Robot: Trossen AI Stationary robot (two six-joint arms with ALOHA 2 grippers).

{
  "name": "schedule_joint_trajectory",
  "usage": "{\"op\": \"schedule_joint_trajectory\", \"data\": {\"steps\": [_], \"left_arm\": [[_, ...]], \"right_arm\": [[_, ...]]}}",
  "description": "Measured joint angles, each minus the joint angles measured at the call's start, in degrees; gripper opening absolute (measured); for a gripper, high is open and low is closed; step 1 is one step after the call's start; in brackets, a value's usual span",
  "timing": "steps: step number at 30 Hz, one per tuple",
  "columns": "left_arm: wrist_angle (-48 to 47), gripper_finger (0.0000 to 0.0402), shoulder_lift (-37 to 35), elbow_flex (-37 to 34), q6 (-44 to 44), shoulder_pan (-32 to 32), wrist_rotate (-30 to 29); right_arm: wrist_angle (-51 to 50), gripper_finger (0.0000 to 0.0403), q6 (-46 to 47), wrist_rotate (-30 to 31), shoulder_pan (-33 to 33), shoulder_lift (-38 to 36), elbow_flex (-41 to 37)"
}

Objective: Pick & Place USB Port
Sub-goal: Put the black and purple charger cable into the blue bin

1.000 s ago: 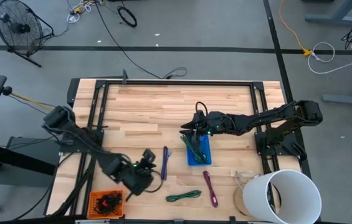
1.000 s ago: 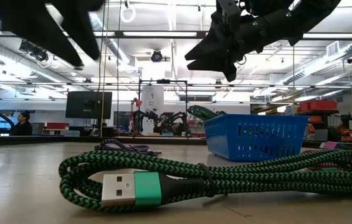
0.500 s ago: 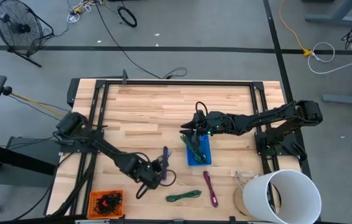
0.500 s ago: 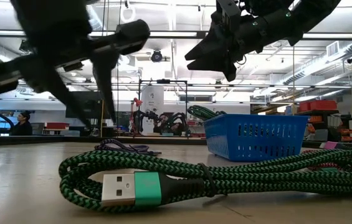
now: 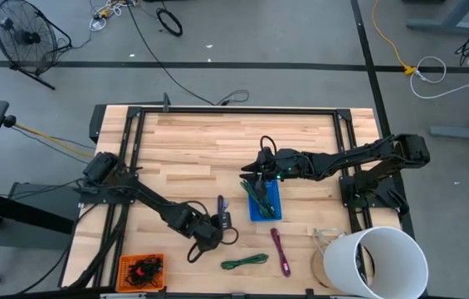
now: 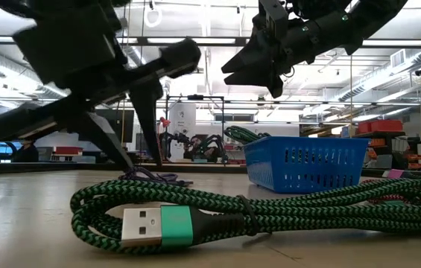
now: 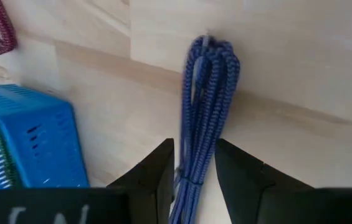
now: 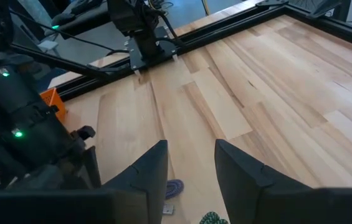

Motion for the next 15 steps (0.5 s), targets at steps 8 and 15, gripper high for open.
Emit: {"op": "schedule_joint_trajectory", "data": {"steps": [8,15], "left_arm": [[0.5,0.0119,2.1,0.2,-0.1,3.0,5.7],[0.7,0.0067,2.7,0.1,-1.7,3.4,5.4]], "right_arm": [[0.0,0.0132,0.0,0.1,0.0,0.0,0.0],[0.0,0.0132,0.0,0.1,0.0,0.0,0.0]]}}
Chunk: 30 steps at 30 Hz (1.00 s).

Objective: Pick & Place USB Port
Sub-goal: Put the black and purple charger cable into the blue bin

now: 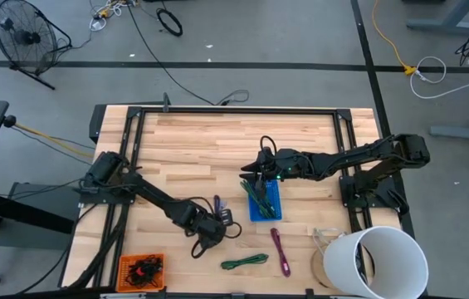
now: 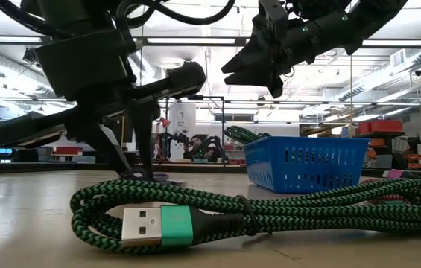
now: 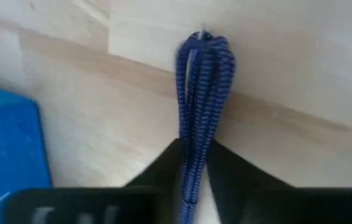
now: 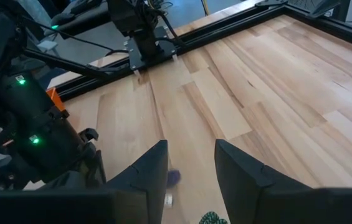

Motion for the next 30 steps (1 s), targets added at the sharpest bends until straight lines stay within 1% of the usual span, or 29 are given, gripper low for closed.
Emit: {"op": "schedule_joint_trajectory", "data": {"steps": [2,3,6,9,11,12,16,17,18,20,23,27,30], "left_arm": [[-0.3,0.0025,-0.1,0.0,-2.7,0.0,0.3],[-0.4,0.0018,-0.1,0.0,-5.0,0.0,1.0],[0.5,0.0017,-0.2,0.0,-13.5,0.0,2.6],[1.1,0.0014,-0.8,-0.2,-18.2,-1.5,-0.7],[0.3,0.0014,-1.8,-0.2,-16.9,-3.0,-5.0],[-0.4,0.0014,-2.5,-0.2,-14.6,-3.9,-8.1],[-2.5,0.0013,-2.8,-0.2,-2.8,-7.5,-24.6],[-2.2,0.0013,-2.8,-0.2,0.2,-7.9,-27.3],[-1.4,0.0013,-2.9,-0.2,2.4,-7.8,-28.4],[-1.2,0.0013,-2.9,0.3,4.0,-6.7,-28.8],[-0.9,0.0013,-2.8,2.5,2.9,-4.3,-29.0],[-0.8,0.0013,-2.7,6.5,1.3,-0.9,-31.6],[-0.2,0.0013,-2.7,9.7,1.6,1.2,-29.0]], "right_arm": [[0.0,0.0132,0.0,0.0,0.0,0.0,0.0],[0.0,0.0132,0.0,0.0,0.0,0.0,0.0],[0.0,0.0132,0.0,0.0,0.0,0.0,0.0],[0.0,0.0132,0.0,0.0,0.0,0.0,0.0],[0.0,0.0132,0.0,0.0,0.0,0.0,0.0],[0.0,0.0132,0.0,0.0,0.0,0.0,0.0],[0.0,0.0132,0.0,0.0,0.0,0.0,0.0],[0.0,0.0132,0.0,0.0,0.0,0.0,0.0],[0.0,0.0132,0.0,0.0,0.0,0.0,0.0],[0.2,0.0132,0.0,0.0,0.0,0.0,0.0],[0.1,0.0132,0.0,0.0,0.0,0.0,0.0],[0.1,0.0132,0.0,0.0,0.0,0.0,0.0],[0.1,0.0132,0.0,0.4,0.0,0.0,0.0]]}}
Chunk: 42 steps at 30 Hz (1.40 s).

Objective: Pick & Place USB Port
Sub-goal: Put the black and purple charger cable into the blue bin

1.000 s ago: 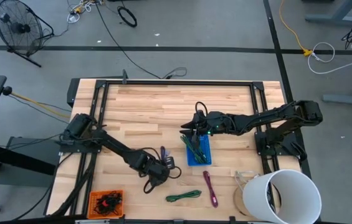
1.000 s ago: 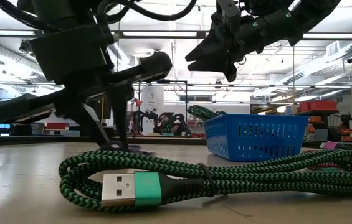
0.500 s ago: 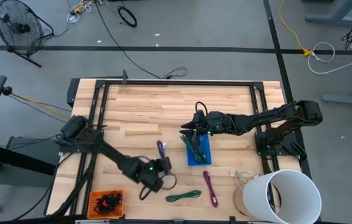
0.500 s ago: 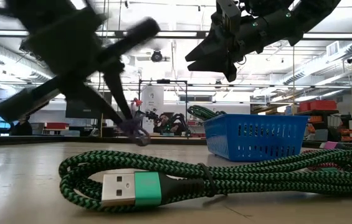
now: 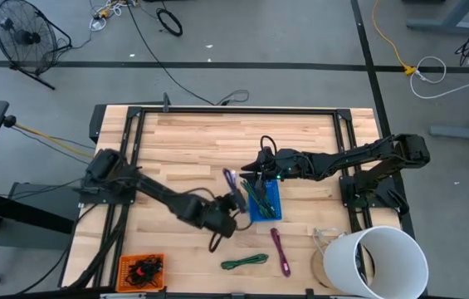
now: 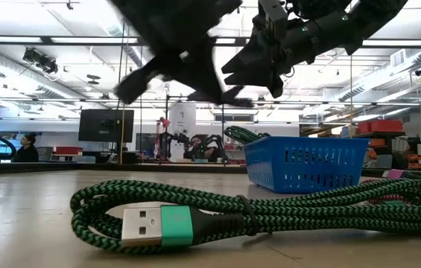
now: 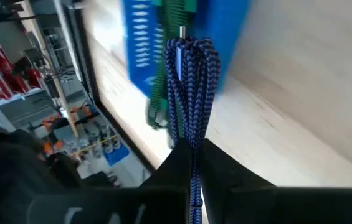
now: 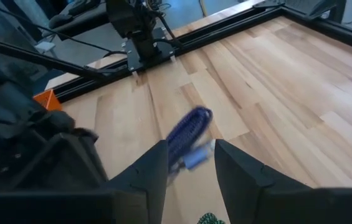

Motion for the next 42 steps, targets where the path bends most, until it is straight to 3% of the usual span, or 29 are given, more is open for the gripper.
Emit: {"op": "schedule_joint_trajectory", "data": {"steps": [5,9,16,19,21,26,33,38,42], "left_arm": [[3.1,0.0013,0.0,3.0,-1.0,2.0,3.9],[2.7,0.0013,0.0,3.2,-3.5,2.5,5.3],[-1.2,0.0013,-0.1,3.2,-3.1,3.2,-4.0],[-0.5,0.0013,-0.1,3.2,-5.7,3.7,1.3],[-0.8,0.0013,-0.1,3.2,-8.0,3.7,1.6],[-7.1,0.0013,-0.1,3.2,-6.8,2.9,-11.0],[-12.0,0.0013,-0.1,3.2,-8.0,0.5,-13.2],[-9.9,0.0013,-0.1,3.2,-5.9,-1.1,-24.6],[-9.4,0.0013,-0.1,3.2,-3.6,-1.0,-24.5]], "right_arm": [[0.3,0.0132,0.0,4.1,-0.2,0.0,0.0],[0.3,0.0132,0.5,4.0,-0.7,0.0,0.0],[0.4,0.0132,0.5,1.0,-0.6,0.0,0.0],[0.7,0.0132,0.7,0.7,-0.7,0.0,0.0],[0.2,0.0132,1.8,-0.4,-0.8,0.0,0.0],[0.4,0.0132,2.0,-3.6,-0.9,0.0,0.0],[0.4,0.0132,5.0,-5.6,-0.9,0.0,0.0],[0.3,0.0132,5.0,-7.7,-0.8,0.0,0.0],[0.5,0.0134,4.3,-9.1,-0.1,0.0,0.0]]}}
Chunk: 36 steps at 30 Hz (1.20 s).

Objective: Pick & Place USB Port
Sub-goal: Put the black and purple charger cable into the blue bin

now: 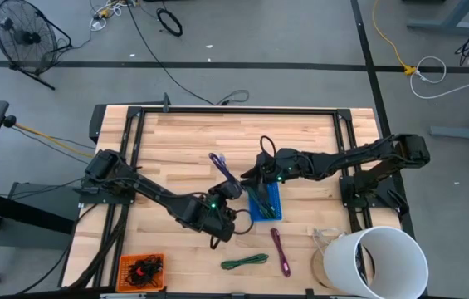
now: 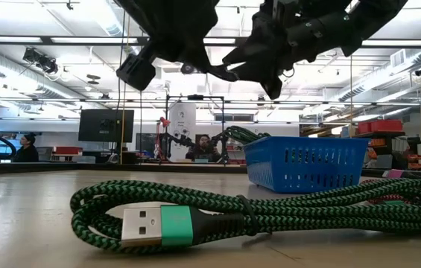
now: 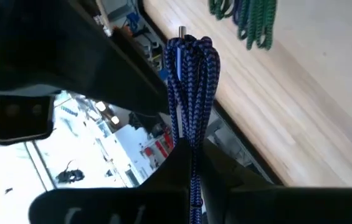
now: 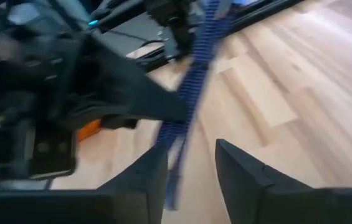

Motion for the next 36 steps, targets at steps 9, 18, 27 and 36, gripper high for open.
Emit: {"op": "schedule_joint_trajectory", "data": {"steps": [9,18,27,36], "left_arm": [[0.6,0.0013,0.0,0.0,0.5,0.8,-0.7],[2.1,0.0013,0.0,0.0,1.1,0.3,-0.7],[6.4,0.0012,0.0,0.0,5.3,0.9,-1.2],[9.6,0.0015,0.0,-0.1,6.0,1.2,-1.2]], "right_arm": [[2.4,0.0194,-1.9,-0.4,2.3,0.0,0.0],[2.3,0.0255,-2.3,5.8,2.2,0.0,0.0],[2.9,0.0254,-2.3,4.1,2.6,1.0,0.0],[4.4,0.0103,-2.2,3.1,1.3,2.6,0.1]]}}
